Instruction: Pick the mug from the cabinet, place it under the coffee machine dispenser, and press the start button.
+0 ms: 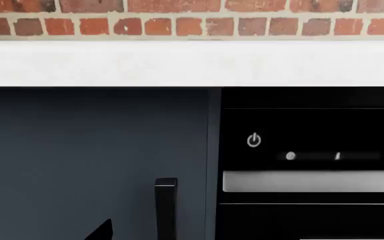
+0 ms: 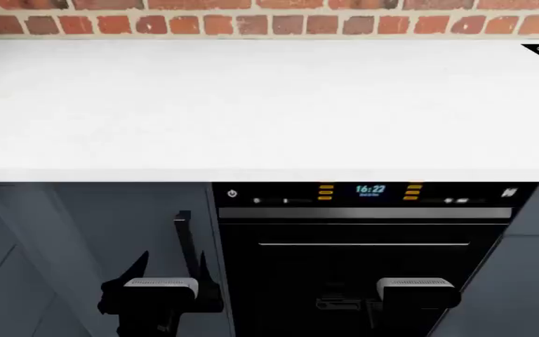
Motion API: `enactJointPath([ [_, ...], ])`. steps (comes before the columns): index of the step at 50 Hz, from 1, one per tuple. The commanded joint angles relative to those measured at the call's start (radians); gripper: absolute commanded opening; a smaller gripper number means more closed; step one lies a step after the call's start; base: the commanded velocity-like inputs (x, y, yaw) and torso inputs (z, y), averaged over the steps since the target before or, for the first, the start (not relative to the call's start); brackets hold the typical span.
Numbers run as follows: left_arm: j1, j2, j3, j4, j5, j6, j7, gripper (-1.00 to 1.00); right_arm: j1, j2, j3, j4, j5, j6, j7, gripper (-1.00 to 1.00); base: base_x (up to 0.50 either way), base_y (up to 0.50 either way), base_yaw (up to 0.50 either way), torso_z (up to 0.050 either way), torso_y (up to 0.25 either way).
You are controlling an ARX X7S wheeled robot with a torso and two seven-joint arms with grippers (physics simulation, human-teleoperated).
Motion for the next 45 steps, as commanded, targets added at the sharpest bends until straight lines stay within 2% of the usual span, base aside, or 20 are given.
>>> enactJointPath([
  [1,0.002,-0.017,0.021,0.001,-0.013,0.005,-0.016,1.00,-0.002,0.015,-0.018,-0.007,0.021,-0.002,0.018,1.00,0.00,0.00,0.00,0.000,0.000],
  [9,0.030,-0.054,0.066,0.020,-0.018,0.079,-0.016,1.00,-0.017,0.042,-0.039,-0.044,0.069,-0.013,0.041,1.00,0.00,0.00,0.00,0.038,0.010],
  [11,0.044,-0.061,0.053,0.132,-0.065,0.014,-0.009,1.00,-0.032,0.050,-0.043,-0.126,0.081,0.018,0.044,1.00,0.00,0.00,0.00,0.050,0.015],
  [16,0.033,-0.089,0.022,0.423,-0.129,-0.159,-0.032,1.00,-0.034,0.081,-0.037,-0.518,0.127,0.222,0.075,1.00,0.00,0.00,0.00,0.050,0.014],
  [20,-0.039,-0.109,-0.020,0.568,-0.181,-0.295,-0.062,1.00,0.015,0.097,-0.046,-0.760,0.145,0.366,0.101,1.00,0.00,0.00,0.00,0.050,0.016],
  [25,-0.111,-0.135,-0.056,0.691,-0.219,-0.413,-0.096,1.00,0.101,0.109,-0.044,-0.935,0.184,0.517,0.126,1.00,0.00,0.00,0.00,0.050,0.015],
  [33,-0.105,-0.160,-0.046,0.724,-0.212,-0.446,-0.108,1.00,0.104,0.131,-0.070,-0.977,0.206,0.590,0.141,1.00,0.03,0.20,0.00,0.050,0.014],
  [45,-0.138,-0.167,-0.013,0.682,-0.190,-0.506,-0.144,1.00,0.104,0.143,-0.079,-1.010,0.242,0.612,0.158,1.00,0.08,0.50,0.00,0.000,0.000],
])
